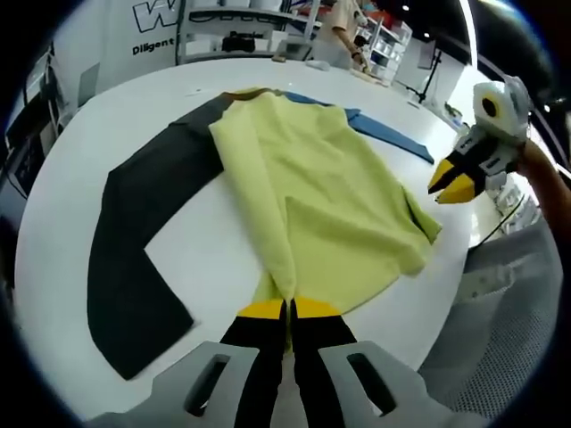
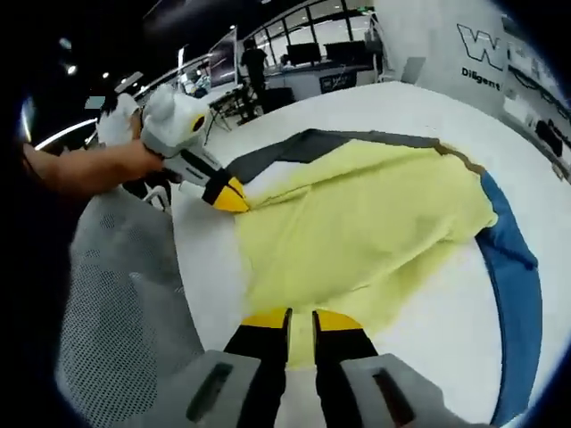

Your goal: Fold the garment on the visible template until the final outline fits inside the template.

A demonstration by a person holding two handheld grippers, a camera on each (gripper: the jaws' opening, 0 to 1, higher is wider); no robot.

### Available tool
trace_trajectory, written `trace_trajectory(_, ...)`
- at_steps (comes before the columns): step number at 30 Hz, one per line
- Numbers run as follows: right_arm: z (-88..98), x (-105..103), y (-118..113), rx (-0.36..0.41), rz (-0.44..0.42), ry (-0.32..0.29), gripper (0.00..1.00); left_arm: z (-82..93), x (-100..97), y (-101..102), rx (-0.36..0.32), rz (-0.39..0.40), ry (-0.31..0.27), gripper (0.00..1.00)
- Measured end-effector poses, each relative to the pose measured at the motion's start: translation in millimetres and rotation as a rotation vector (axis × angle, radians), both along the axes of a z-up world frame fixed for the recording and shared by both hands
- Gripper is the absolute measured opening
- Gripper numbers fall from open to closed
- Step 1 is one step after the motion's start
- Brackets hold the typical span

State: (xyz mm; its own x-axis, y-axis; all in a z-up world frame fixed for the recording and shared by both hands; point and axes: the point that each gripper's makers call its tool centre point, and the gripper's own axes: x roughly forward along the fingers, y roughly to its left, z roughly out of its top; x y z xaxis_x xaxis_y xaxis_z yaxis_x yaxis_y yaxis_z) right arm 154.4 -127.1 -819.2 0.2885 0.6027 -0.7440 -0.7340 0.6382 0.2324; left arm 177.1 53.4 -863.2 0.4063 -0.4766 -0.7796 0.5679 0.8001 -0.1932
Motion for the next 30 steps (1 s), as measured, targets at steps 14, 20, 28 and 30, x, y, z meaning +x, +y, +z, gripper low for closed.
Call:
trace_trajectory(14,-34.5,-23,-18,0.176,-0.344,0.328,0.13,0.1,-0.4,-1,-0.003,-0.003,-0.001,0.0)
trace_trajectory(20,-43.6,-23,-20,0.135,-0.36,0.339,0.13,0.0,-0.2,0,-0.002,-0.003,-0.001,0.0)
trace_trajectory(28,-46.2,-27,-8,0.155,-0.352,0.369,0.03,0.0,-0.2,0,-0.001,-0.002,-0.002,0.0)
trace_trajectory(30,-46.0,-26,-9,0.145,-0.345,0.347,0.0,0.0,-0.3,0,-0.001,-0.002,-0.002,0.0)
